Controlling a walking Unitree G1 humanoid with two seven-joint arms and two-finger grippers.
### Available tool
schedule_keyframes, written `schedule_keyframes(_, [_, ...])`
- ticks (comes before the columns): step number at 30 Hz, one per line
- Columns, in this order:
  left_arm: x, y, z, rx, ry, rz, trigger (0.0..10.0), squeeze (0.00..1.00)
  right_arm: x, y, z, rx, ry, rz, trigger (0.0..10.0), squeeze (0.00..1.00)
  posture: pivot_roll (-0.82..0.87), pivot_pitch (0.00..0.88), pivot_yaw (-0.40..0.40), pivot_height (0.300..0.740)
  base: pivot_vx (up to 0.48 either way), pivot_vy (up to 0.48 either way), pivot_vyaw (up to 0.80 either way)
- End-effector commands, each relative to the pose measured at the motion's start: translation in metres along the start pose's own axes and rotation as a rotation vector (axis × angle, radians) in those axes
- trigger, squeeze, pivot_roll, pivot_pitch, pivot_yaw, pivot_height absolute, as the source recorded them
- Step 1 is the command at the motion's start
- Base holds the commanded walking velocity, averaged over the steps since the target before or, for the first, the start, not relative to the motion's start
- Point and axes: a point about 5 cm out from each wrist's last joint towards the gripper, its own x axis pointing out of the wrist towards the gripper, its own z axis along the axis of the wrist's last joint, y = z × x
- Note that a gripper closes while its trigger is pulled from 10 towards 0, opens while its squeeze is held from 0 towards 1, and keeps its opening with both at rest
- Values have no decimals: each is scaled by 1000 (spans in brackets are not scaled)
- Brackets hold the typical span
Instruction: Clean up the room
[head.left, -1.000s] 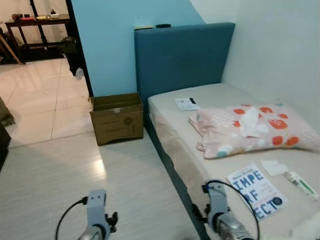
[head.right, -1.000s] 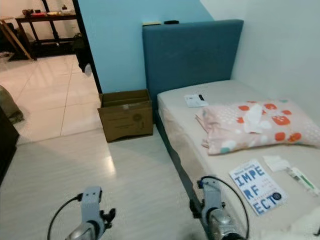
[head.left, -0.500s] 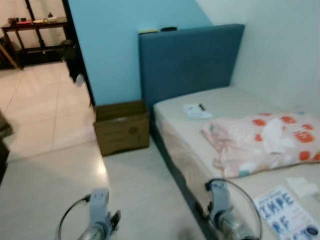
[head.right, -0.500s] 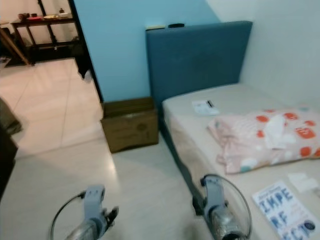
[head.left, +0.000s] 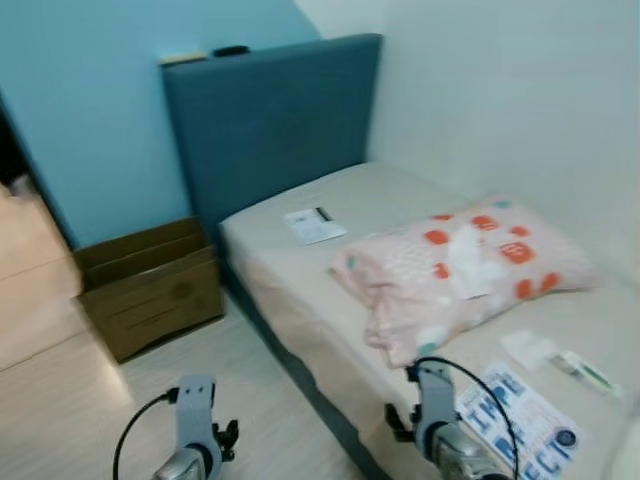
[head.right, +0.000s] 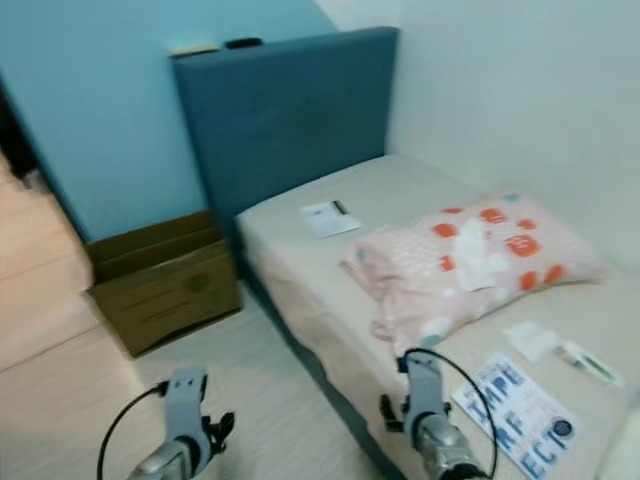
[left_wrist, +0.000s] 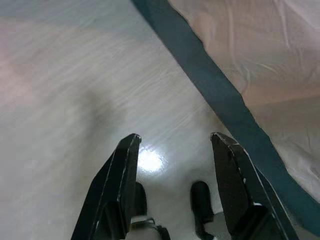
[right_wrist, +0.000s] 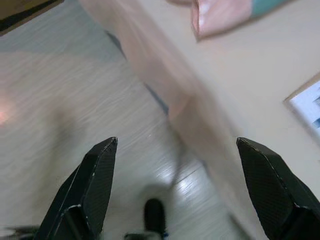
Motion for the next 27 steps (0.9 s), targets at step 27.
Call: schedule_keyframes(27, [-1, 3, -5, 25, 25, 6, 10000, 0, -2, -6, -8, 16, 27, -22, 10000, 0, -108, 0, 22, 740, 0, 0, -800])
